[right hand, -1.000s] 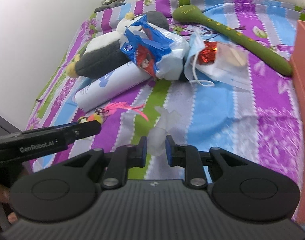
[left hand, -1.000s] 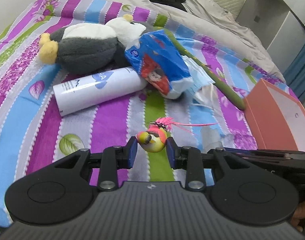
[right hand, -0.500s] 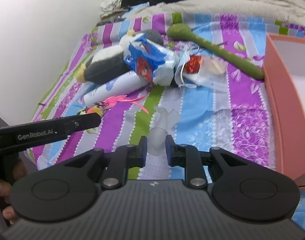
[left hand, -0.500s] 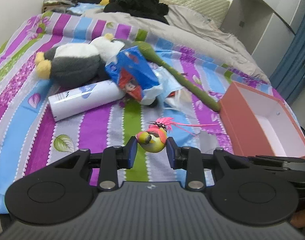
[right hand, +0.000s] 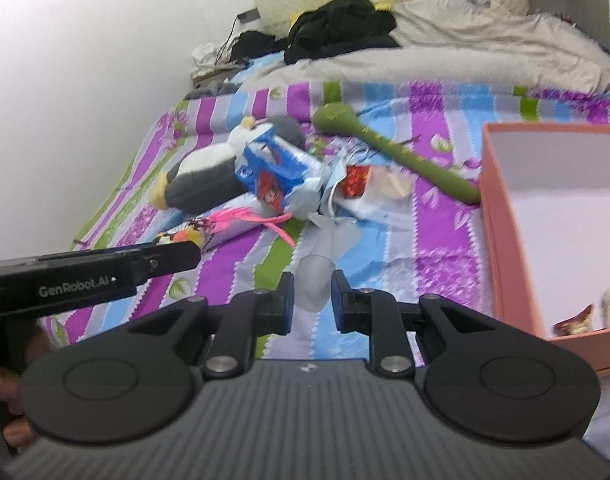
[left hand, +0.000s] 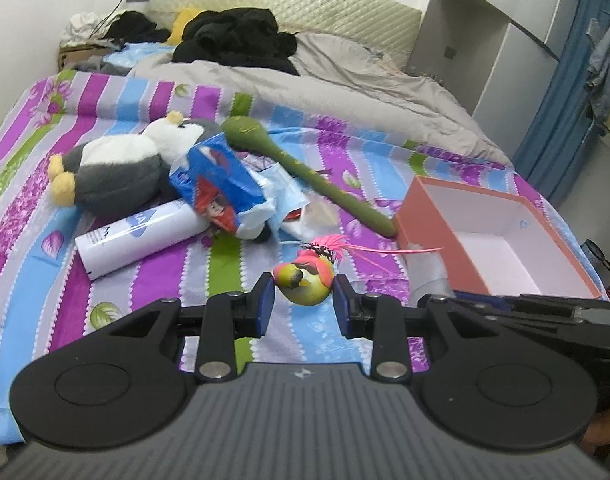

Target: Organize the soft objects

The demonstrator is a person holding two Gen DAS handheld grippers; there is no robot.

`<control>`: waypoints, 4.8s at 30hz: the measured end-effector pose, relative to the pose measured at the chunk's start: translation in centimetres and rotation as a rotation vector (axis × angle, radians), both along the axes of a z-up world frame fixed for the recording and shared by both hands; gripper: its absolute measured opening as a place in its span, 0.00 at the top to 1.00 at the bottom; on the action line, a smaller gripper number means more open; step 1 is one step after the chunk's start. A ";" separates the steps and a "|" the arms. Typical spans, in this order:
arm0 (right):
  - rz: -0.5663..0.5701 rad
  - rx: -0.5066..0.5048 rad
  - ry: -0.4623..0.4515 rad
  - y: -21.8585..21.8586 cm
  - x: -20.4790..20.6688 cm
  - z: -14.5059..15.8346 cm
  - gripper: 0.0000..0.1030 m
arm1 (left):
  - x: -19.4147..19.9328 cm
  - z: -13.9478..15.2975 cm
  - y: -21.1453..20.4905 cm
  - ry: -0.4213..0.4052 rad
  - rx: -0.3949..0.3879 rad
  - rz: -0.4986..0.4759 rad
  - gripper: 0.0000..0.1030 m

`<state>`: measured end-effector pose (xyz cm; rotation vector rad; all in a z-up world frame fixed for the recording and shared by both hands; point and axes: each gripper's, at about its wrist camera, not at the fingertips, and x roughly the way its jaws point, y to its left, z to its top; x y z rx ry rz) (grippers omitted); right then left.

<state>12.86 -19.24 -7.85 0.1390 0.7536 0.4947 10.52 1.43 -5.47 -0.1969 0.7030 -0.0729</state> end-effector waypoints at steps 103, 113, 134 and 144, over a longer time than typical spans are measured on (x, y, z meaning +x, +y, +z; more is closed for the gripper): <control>-0.450 -0.011 0.097 -24.3 5.7 -3.4 0.65 | 15.6 -3.0 -26.5 0.130 0.026 -0.423 0.50; -0.431 0.017 0.019 -22.5 1.8 -0.1 0.65 | 10.7 0.1 -24.3 0.064 0.000 -0.396 0.50; -0.335 0.025 -0.091 -16.8 -4.5 4.0 0.65 | 2.0 3.6 -16.8 -0.022 -0.015 -0.319 0.50; -0.275 0.030 -0.106 -13.4 -6.0 4.5 0.65 | -0.8 4.0 -12.4 -0.040 -0.014 -0.259 0.50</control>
